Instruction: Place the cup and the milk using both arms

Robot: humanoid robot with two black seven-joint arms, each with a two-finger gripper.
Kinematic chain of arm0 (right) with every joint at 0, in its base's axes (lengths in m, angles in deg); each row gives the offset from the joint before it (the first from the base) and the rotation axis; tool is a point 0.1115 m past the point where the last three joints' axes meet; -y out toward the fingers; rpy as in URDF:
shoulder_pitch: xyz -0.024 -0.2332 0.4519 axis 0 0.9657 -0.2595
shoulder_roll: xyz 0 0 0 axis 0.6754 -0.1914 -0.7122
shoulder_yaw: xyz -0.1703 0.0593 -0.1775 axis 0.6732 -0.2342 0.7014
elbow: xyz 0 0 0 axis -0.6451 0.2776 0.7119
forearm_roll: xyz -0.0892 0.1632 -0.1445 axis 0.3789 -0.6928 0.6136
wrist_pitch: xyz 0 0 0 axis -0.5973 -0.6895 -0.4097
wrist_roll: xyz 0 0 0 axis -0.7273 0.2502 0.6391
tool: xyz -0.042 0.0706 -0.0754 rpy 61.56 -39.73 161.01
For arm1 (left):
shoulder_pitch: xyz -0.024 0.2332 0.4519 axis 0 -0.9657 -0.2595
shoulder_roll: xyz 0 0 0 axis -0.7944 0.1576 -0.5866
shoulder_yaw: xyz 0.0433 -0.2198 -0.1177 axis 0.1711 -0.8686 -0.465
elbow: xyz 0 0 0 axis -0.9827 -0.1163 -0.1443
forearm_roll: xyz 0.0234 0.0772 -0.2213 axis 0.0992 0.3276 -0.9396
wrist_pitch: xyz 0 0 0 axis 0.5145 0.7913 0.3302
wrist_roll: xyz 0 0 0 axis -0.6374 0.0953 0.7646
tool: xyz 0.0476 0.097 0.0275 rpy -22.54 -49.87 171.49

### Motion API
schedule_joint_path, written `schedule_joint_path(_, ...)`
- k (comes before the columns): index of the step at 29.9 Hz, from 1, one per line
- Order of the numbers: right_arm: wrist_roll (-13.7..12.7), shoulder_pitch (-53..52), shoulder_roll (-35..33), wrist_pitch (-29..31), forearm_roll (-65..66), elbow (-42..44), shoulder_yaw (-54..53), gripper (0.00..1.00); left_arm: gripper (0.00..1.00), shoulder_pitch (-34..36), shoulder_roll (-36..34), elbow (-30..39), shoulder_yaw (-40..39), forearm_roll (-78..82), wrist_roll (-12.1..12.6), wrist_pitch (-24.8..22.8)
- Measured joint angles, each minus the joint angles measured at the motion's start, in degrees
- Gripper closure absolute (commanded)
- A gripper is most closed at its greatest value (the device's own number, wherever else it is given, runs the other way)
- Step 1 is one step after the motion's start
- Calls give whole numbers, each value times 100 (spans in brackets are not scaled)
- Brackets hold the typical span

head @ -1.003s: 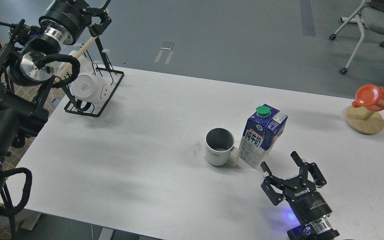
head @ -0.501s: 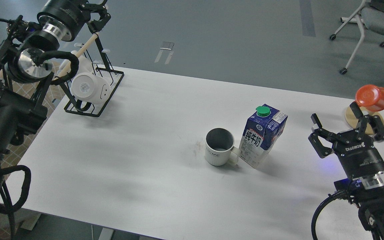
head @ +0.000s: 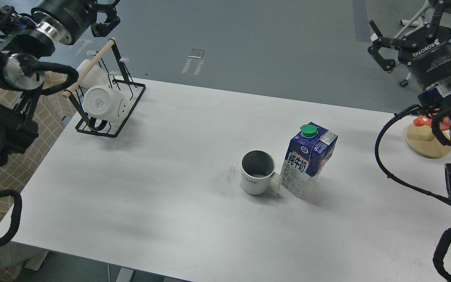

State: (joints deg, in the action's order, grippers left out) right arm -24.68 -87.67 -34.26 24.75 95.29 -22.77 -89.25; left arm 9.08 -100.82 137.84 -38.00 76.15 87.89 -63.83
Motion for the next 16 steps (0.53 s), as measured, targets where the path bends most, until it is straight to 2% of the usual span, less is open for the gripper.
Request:
schedule_joint_path(5, 9, -1024, 237, 0, 103, 752, 16, 0, 2, 253, 157, -452, -89, -27, -139, -274)
schedule_joint_path(10, 18, -1552, 255, 0, 105, 1006, 14, 0, 2, 339, 270, -589, -96, -30, -640, -309)
schedule_joint_path(16, 20, -1739, 72, 0, 107, 1020, 9, 0, 2, 367, 282, -593, -96, -30, -737, -313)
